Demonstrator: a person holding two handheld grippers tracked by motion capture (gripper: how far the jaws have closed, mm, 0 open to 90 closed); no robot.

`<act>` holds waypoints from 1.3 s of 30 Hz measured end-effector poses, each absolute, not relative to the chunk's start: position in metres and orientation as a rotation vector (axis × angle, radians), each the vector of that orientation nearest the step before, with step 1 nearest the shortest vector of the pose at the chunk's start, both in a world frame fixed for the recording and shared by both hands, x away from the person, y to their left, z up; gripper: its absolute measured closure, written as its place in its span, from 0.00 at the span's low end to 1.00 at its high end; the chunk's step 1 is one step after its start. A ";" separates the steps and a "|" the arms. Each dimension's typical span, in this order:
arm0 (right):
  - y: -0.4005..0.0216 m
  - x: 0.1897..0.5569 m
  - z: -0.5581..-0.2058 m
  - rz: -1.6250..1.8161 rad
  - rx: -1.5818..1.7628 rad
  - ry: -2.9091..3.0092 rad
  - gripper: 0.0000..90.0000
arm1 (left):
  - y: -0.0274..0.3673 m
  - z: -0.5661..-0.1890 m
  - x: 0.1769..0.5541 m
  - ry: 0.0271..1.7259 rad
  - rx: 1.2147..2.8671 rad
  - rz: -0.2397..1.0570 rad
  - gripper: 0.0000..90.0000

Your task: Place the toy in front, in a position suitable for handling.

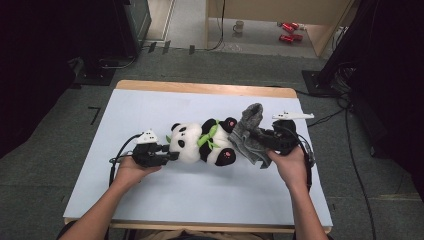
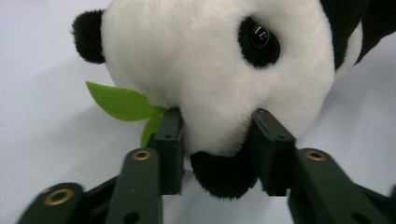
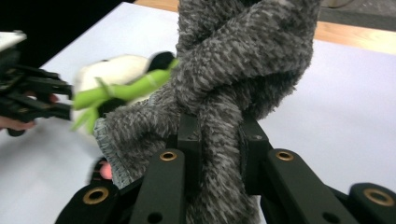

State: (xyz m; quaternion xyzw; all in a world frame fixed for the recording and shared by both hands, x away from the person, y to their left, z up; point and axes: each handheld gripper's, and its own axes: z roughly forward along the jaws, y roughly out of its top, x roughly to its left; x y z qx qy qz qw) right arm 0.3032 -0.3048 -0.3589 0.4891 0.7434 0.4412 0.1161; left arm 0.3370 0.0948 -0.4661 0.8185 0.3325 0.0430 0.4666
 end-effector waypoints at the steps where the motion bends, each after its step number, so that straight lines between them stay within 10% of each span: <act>1: -0.299 0.302 -0.354 1.297 1.402 2.184 0.85 | 0.094 -0.462 0.339 0.850 1.997 0.071 0.78; 16: -0.250 0.291 -0.323 1.383 1.222 2.257 0.85 | 0.088 -0.446 0.340 0.944 1.966 -0.046 0.84; 39: -0.153 0.298 -0.373 1.332 1.149 2.388 0.85 | 0.088 -0.442 0.341 0.952 1.972 -0.018 0.85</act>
